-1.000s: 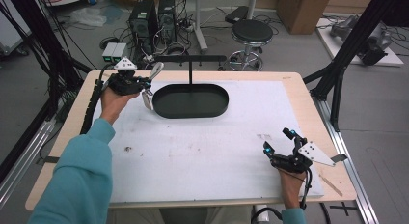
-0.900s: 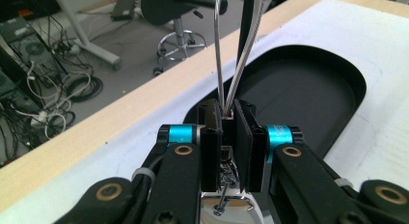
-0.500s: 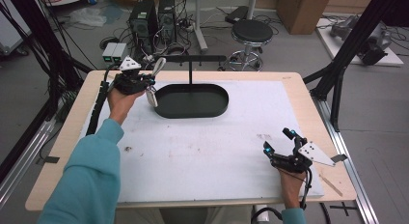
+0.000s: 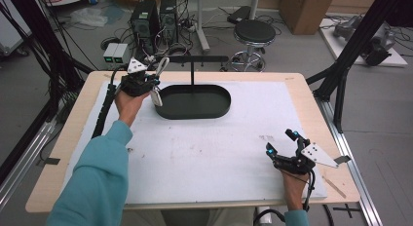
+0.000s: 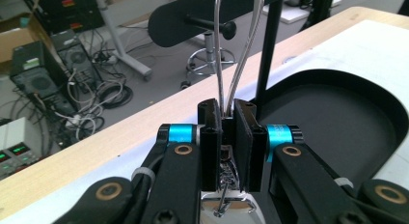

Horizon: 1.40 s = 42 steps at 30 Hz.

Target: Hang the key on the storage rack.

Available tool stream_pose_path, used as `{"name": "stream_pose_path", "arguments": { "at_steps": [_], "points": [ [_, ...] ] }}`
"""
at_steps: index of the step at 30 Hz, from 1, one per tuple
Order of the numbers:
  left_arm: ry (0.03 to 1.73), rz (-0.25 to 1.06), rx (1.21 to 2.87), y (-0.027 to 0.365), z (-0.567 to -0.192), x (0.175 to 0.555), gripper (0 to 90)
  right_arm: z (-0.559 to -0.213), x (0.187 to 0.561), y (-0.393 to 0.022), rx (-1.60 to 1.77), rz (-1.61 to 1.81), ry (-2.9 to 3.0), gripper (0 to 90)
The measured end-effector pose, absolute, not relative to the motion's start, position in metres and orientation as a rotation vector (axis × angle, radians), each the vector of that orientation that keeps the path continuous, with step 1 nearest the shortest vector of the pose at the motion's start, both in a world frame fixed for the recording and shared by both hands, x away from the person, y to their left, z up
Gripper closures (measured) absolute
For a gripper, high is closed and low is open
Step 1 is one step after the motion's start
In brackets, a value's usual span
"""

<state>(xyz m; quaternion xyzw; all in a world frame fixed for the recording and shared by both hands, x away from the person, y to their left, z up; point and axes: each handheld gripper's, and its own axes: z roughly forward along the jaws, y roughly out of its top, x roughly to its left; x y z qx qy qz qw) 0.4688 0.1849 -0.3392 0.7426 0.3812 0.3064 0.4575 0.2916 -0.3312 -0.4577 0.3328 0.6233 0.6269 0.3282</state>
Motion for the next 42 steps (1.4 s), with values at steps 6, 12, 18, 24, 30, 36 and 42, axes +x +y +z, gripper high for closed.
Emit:
{"name": "stream_pose_path", "arguments": {
  "at_steps": [6,12,18,24,30,36,42],
  "points": [
    [0.95,0.774,1.821,0.182,-0.342,0.469,81.5,-0.458,0.292,-0.331,0.872,1.642,1.632,7.8],
    [0.962,0.792,1.801,0.179,-0.345,0.471,81.5,-0.458,0.292,-0.331,0.873,1.644,1.63,7.8],
    [0.974,0.811,1.803,0.178,-0.349,0.473,81.5,-0.458,0.292,-0.331,0.874,1.646,1.63,7.8],
    [0.973,0.85,1.806,0.176,-0.352,0.475,81.5,-0.458,0.292,-0.331,0.873,1.645,1.63,7.8],
    [0.977,0.876,1.812,0.172,-0.356,0.477,81.5,-0.458,0.292,-0.331,0.873,1.645,1.63,7.8],
    [0.975,0.915,1.824,0.171,-0.357,0.478,81.5,-0.458,0.292,-0.331,0.873,1.644,1.63,7.8],
    [0.983,0.938,1.831,0.171,-0.359,0.479,81.5,-0.458,0.292,-0.331,0.873,1.643,1.63,7.8]
  ]
}}
